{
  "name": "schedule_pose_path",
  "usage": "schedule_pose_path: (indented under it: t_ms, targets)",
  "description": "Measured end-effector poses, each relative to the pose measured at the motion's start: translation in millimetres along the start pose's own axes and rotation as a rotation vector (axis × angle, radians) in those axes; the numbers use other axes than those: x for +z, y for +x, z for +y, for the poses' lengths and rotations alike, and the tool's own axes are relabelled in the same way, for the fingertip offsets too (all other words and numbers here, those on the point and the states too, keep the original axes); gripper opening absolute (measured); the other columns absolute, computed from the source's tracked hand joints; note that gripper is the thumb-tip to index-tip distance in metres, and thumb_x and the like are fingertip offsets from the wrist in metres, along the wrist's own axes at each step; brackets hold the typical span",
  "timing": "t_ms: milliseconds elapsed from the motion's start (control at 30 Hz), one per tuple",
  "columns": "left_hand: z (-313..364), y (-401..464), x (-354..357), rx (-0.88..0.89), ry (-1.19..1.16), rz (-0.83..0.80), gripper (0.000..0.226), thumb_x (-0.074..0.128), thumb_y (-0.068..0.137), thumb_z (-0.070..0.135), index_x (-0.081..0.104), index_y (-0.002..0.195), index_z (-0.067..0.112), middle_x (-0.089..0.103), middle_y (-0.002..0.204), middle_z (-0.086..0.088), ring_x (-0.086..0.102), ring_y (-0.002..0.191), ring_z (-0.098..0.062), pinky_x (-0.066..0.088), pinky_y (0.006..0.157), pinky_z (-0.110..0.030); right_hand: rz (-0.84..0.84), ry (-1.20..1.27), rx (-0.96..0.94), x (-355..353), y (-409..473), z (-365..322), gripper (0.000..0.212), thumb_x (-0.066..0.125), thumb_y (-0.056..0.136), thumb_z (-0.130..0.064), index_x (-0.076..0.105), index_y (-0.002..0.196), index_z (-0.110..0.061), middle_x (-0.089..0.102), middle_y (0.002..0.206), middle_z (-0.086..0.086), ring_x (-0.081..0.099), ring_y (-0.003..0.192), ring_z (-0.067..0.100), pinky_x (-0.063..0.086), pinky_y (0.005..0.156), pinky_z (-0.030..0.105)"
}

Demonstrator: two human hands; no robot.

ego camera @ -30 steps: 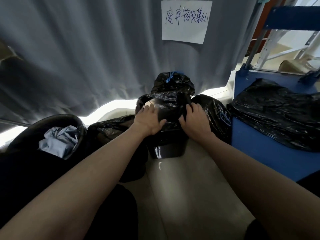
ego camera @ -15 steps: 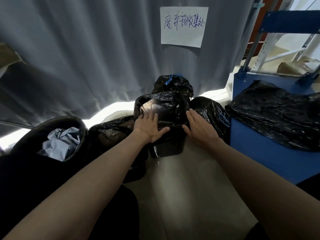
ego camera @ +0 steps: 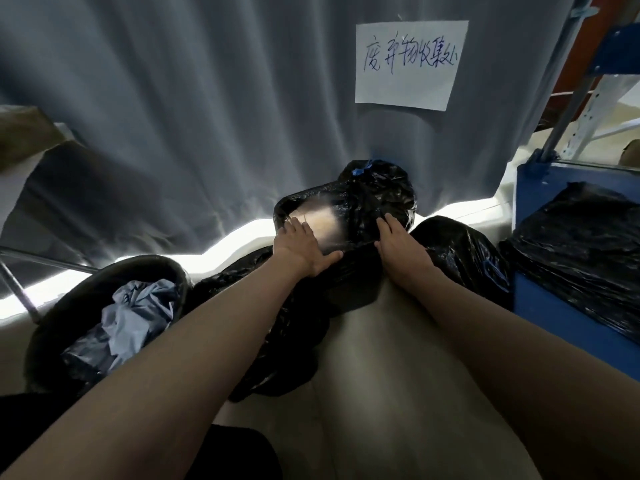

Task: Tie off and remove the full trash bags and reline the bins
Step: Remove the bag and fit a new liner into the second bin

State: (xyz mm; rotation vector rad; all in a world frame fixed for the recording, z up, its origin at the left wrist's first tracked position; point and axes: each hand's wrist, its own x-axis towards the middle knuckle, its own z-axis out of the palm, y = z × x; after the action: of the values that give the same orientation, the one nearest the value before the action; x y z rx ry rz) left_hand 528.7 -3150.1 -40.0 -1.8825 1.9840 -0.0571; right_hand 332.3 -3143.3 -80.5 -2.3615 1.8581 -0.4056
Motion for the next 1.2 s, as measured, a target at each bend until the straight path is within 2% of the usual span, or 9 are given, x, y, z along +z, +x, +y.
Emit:
schedule_pose_path:
  t_ms: [167, 300, 500, 667, 767, 900, 1033, 1100, 1200]
  targets:
    - [-13, 32, -2, -0.037, -0.032, -0.04, 0.117, 0.024, 0.079, 0.086, 0.003, 0.154, -0.001, 0.004, 0.16, -0.026, 0.007, 0.149, -0.038, 0.012, 0.121, -0.044, 0.037, 0.045, 0.043, 20, 28, -8, 0.059, 0.044, 0.101, -0.006, 0.016, 0.152, 0.0, 0.012, 0.16, 0.016, 0.015, 0.149, 0.025, 0.03, 0.114, 0.032]
    - [-41, 55, -7, -0.091, -0.06, -0.138, 0.121, 0.028, 0.074, 0.09, 0.008, 0.154, 0.001, 0.011, 0.16, -0.022, 0.015, 0.148, -0.035, 0.021, 0.119, -0.043, 0.019, 0.073, 0.046, 31, 50, -30, 0.058, 0.045, 0.099, -0.002, 0.019, 0.15, 0.001, 0.01, 0.16, 0.017, 0.009, 0.15, 0.027, 0.029, 0.117, 0.034]
    - [-93, 94, -6, -0.073, 0.041, -0.285, 0.099, 0.013, 0.083, 0.083, 0.026, 0.154, 0.014, 0.021, 0.16, -0.013, 0.019, 0.147, -0.033, 0.021, 0.119, -0.047, 0.012, 0.087, 0.035, 41, 72, -62, 0.061, 0.056, 0.094, -0.004, 0.026, 0.147, 0.003, 0.011, 0.159, 0.017, 0.011, 0.149, 0.026, 0.041, 0.108, 0.029]
    - [-119, 100, 10, -0.095, 0.065, -0.336, 0.097, 0.007, 0.082, 0.083, 0.029, 0.153, 0.02, 0.02, 0.16, -0.014, 0.016, 0.147, -0.036, 0.018, 0.119, -0.05, 0.013, 0.166, 0.056, 48, 88, -83, 0.047, 0.057, 0.093, -0.001, 0.038, 0.137, -0.002, 0.01, 0.16, 0.013, 0.038, 0.139, 0.026, 0.049, 0.093, 0.032]
    - [-130, 98, 15, -0.168, 0.043, -0.329, 0.098, 0.008, 0.082, 0.083, 0.028, 0.153, 0.019, 0.02, 0.159, -0.017, 0.017, 0.147, -0.034, 0.019, 0.119, -0.049, 0.053, 0.162, 0.0, 57, 98, -97, 0.05, 0.057, 0.092, 0.001, 0.038, 0.138, -0.002, 0.016, 0.158, 0.013, 0.036, 0.14, 0.024, 0.046, 0.098, 0.031]
    - [-145, 91, 24, -0.187, 0.042, -0.304, 0.095, 0.006, 0.085, 0.08, 0.024, 0.154, 0.018, 0.019, 0.159, -0.019, 0.016, 0.147, -0.034, 0.021, 0.118, -0.049, 0.065, 0.161, -0.073, 68, 108, -117, 0.057, 0.054, 0.091, 0.002, 0.032, 0.144, 0.001, 0.021, 0.155, 0.014, 0.017, 0.148, 0.022, 0.036, 0.112, 0.028]
    - [-160, 83, 33, -0.224, 0.019, -0.288, 0.094, 0.009, 0.087, 0.077, 0.018, 0.155, 0.013, 0.014, 0.16, -0.02, 0.014, 0.147, -0.035, 0.019, 0.119, -0.049, -0.026, 0.249, -0.052, 67, 113, -136, 0.048, 0.037, 0.099, -0.004, 0.03, 0.145, 0.001, 0.02, 0.155, 0.016, 0.028, 0.141, 0.033, 0.034, 0.112, 0.041]
    - [-166, 78, 35, -0.227, 0.021, -0.3, 0.091, 0.009, 0.089, 0.076, 0.016, 0.156, 0.015, 0.013, 0.161, -0.019, 0.014, 0.147, -0.035, 0.021, 0.118, -0.049, -0.053, 0.241, -0.083, 64, 116, -142, 0.045, 0.032, 0.102, -0.01, 0.033, 0.145, 0.002, 0.022, 0.156, 0.017, 0.028, 0.142, 0.033, 0.029, 0.114, 0.04]
    - [-175, 71, 35, -0.291, -0.021, -0.293, 0.092, 0.011, 0.089, 0.076, 0.016, 0.156, 0.013, 0.011, 0.162, -0.014, 0.014, 0.148, -0.031, 0.022, 0.118, -0.049, -0.121, 0.294, -0.085, 56, 120, -150, 0.045, 0.033, 0.103, -0.019, 0.036, 0.144, 0.0, 0.022, 0.156, 0.017, 0.036, 0.138, 0.035, 0.033, 0.109, 0.042]
